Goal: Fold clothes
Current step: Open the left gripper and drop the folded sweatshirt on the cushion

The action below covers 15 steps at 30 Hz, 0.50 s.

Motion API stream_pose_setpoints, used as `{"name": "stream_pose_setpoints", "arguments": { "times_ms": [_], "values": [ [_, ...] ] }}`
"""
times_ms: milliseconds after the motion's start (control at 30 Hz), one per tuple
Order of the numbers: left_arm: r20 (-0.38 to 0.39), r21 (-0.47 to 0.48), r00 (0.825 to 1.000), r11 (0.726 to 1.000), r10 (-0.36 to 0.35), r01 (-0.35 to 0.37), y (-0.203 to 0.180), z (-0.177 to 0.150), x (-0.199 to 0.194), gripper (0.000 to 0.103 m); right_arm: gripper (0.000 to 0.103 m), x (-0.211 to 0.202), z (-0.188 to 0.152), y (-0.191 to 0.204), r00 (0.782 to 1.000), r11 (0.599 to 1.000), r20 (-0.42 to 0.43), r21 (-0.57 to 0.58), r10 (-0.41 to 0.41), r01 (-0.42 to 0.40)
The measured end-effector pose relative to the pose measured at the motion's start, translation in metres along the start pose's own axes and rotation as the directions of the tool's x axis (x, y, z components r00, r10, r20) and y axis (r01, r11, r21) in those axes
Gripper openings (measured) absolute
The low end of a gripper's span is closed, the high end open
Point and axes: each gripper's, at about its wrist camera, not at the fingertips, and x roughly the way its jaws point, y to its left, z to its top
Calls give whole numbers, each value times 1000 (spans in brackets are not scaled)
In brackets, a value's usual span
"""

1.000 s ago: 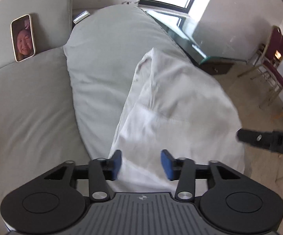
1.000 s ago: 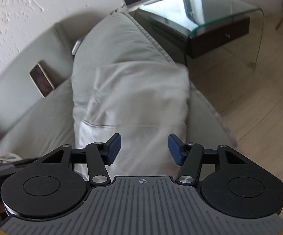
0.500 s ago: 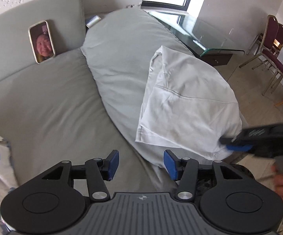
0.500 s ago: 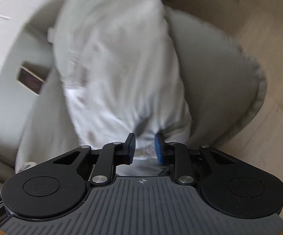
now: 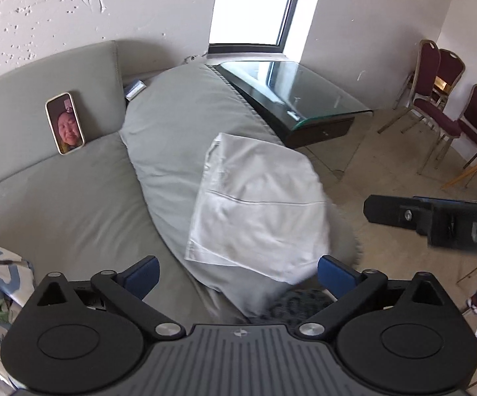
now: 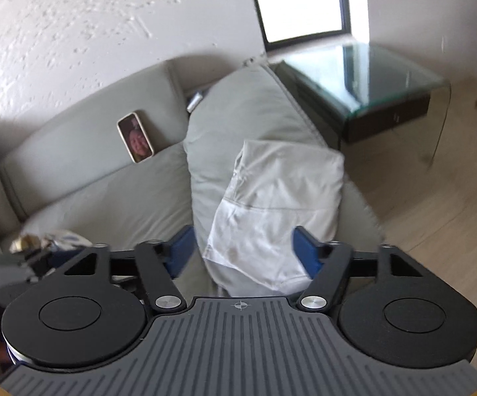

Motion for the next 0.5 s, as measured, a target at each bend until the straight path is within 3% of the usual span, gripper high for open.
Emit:
{"name": "stream_pose_setpoints", "arguments": {
  "times_ms": [100, 267, 500],
  "values": [
    [-8, 19, 1000, 1000, 4, -4, -13, -4, 0, 102, 87, -24, -3, 4, 999, 998, 17, -49, -40, 41],
    [-32, 31, 999, 999, 16, -15, -31, -14, 9, 102, 88, -37, -14, -7, 996, 995, -15, -47, -84, 83],
    [-3, 57, 999, 998, 36, -36, -47, -19, 14, 102, 88, -41, -28, -22, 994, 995, -47, -23, -94, 93]
  ]
}}
